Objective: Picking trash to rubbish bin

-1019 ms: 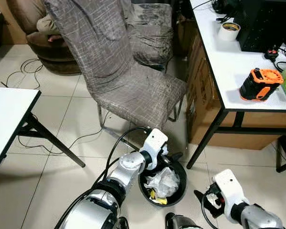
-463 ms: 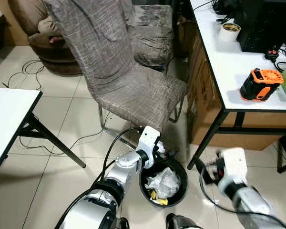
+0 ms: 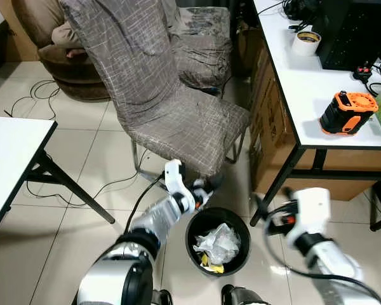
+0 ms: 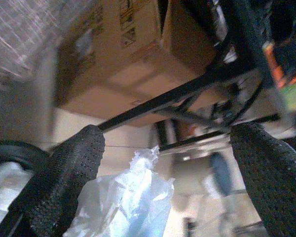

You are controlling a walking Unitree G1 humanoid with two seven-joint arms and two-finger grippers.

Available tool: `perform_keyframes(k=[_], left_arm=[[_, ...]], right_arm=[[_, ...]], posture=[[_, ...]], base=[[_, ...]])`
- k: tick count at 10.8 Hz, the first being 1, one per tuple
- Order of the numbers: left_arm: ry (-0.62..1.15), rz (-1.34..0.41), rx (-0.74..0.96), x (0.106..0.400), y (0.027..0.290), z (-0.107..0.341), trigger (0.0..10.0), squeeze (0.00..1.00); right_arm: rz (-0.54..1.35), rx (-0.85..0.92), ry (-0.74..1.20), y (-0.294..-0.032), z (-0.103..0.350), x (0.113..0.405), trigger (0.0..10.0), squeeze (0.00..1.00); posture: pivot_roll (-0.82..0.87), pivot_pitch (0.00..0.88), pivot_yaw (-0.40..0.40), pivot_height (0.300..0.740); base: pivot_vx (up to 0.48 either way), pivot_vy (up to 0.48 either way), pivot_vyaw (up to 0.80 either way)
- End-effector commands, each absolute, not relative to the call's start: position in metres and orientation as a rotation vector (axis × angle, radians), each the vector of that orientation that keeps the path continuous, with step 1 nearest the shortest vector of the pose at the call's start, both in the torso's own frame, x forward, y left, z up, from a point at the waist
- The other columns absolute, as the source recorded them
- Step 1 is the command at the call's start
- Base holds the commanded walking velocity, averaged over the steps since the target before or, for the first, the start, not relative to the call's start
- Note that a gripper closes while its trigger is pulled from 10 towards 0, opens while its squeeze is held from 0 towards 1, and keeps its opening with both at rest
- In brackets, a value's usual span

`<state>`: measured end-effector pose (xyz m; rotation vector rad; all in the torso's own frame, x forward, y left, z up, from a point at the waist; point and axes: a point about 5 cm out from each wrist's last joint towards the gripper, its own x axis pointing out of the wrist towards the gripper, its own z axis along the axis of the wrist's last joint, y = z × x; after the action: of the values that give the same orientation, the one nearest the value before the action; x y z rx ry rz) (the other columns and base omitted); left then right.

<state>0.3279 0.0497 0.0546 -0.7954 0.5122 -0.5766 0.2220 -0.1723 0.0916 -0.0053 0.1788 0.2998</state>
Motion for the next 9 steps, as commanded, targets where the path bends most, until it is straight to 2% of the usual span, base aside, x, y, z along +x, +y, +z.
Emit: perform_keyframes(k=[1,6,7,8,9], left_arm=[[0.5,-0.643,-0.879,0.332,0.029,0.072,10.0,1.0],[0.53,-0.722,-0.975,0.331,0.014,0.089,10.0,1.0],[0.525,-0.762,-0.973,0.328,0.01,0.095,10.0,1.0],[0.523,-0.782,-0.967,0.327,0.008,0.098,10.0,1.0],[0.522,-0.804,-0.969,0.326,0.007,0.102,10.0,1.0]], right_arm=[[0.344,-0.022,0.163,-0.168,0.091,0.222,10.0,0.0],[0.519,0.024,0.096,-0.145,0.095,0.227,10.0,0.0],[0.586,0.02,0.113,-0.138,0.089,0.231,10.0,0.46],[0.614,-0.01,0.121,-0.133,0.087,0.235,10.0,0.69],[0.648,-0.039,0.123,-0.129,0.085,0.238,10.0,0.0]], posture=[[-0.22,0.137,0.069,0.74],[-0.2,0.135,0.07,0.74],[-0.19,0.134,0.068,0.74],[-0.19,0.132,0.066,0.74],[-0.18,0.129,0.063,0.74]], base=[[0.0,0.0,0.0],[0.0,0.0,0.0],[0.0,0.0,0.0],[0.0,0.0,0.0],[0.0,0.0,0.0]])
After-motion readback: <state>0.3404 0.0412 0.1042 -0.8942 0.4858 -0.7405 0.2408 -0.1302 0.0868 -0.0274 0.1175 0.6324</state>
